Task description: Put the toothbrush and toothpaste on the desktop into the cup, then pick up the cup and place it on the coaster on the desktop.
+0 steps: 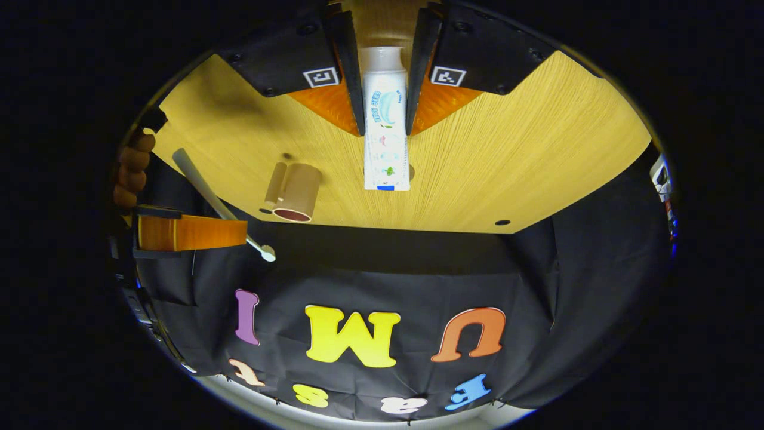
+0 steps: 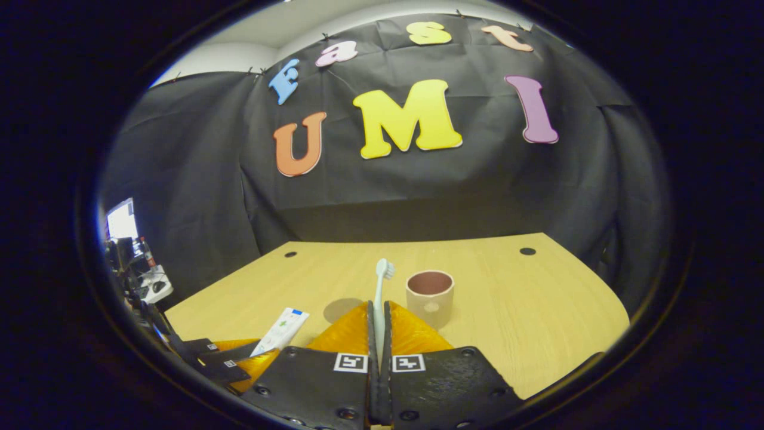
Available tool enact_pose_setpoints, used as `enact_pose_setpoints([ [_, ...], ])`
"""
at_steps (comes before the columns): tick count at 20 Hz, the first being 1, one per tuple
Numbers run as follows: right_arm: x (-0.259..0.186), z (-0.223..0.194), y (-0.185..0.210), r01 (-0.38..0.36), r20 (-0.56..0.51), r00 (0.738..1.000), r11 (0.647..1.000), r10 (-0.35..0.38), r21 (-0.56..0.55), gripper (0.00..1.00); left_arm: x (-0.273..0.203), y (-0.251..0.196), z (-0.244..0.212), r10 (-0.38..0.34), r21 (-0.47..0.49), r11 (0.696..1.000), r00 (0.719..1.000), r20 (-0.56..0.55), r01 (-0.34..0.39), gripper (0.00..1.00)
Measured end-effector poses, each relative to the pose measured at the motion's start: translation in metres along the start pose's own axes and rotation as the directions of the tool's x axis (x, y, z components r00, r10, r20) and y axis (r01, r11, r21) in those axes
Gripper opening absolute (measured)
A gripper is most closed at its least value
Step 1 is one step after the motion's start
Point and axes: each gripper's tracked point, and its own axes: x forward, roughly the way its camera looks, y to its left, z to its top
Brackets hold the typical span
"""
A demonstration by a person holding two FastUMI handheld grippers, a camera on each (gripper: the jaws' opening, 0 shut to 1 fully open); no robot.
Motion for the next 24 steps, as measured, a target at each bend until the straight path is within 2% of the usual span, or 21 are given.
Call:
enact_pose_setpoints([
  [6,0.06,0.041,-0.024,0.005,0.074,0.997,0.999,-0.008,0.04,0.0,0.001,-0.017,0.044,-0.053,0.007,0.999,0.994,0.096,0.052,0.41],
  [8,0.081,0.051,-0.039,0.029,0.099,0.995,0.999,-0.03,0.014,0.0,0.007,-0.023,0.05,-0.075,0.012,0.997,0.992,0.101,0.074,0.41],
  [9,0.094,0.054,-0.046,0.042,0.107,0.993,0.999,-0.043,0.007,0.0,0.011,-0.027,0.053,-0.09,0.024,0.996,0.991,0.099,0.088,0.45],
  [10,0.105,0.055,-0.052,0.053,0.11,0.993,0.999,-0.054,0.009,0.0,0.015,-0.029,0.055,-0.097,0.033,0.995,0.99,0.099,0.094,0.41],
  [15,0.151,0.063,-0.067,0.069,0.114,0.991,0.997,-0.072,0.031,0.0,0.034,-0.028,0.05,-0.107,0.007,0.994,0.992,0.068,0.106,0.41],
  [24,0.171,0.066,-0.078,0.073,0.129,0.988,0.996,-0.08,0.055,0.0,0.051,-0.02,0.04,-0.112,0.0,0.994,0.994,0.014,0.112,0.41],
])
